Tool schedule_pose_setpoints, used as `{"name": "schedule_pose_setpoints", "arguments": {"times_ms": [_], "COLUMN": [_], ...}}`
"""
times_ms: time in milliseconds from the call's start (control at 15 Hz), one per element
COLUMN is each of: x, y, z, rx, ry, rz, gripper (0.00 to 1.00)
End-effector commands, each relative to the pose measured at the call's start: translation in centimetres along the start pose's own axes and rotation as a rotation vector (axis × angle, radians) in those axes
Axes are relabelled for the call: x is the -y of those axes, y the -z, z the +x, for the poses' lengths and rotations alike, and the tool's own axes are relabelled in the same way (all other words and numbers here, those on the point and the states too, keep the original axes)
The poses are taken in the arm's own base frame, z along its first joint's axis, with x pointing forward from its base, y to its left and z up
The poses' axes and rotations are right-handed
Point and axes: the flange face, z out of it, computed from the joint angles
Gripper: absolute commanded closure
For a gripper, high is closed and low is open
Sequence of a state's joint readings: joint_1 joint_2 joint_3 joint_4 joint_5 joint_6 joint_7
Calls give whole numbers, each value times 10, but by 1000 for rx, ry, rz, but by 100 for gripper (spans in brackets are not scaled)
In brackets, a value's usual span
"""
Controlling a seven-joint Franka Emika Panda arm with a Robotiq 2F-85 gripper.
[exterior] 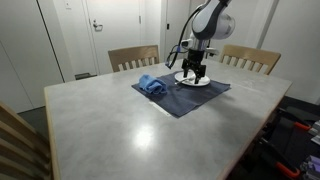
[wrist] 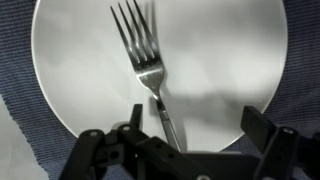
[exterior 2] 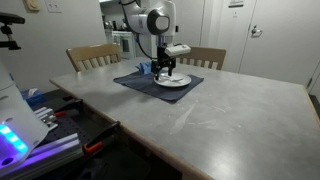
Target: Take the fork on the plate and put it on the table mat
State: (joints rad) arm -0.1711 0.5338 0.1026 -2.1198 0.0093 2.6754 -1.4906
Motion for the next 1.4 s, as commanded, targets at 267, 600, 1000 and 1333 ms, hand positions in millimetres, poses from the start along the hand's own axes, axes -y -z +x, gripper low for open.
{"name": "schedule_pose_setpoints", "arguments": {"times_ms": [267,600,1000,1333], "x": [-13,-12,-10,-9], "y": [1,0,-5,-8], "z": [-10,-7,-5,-7], "rx": [-29,-36,-39,-40], "ry": [-7,-8,-8,-12], "rz": [-29,-26,-19,-14], "gripper": [20,11,52,87]}}
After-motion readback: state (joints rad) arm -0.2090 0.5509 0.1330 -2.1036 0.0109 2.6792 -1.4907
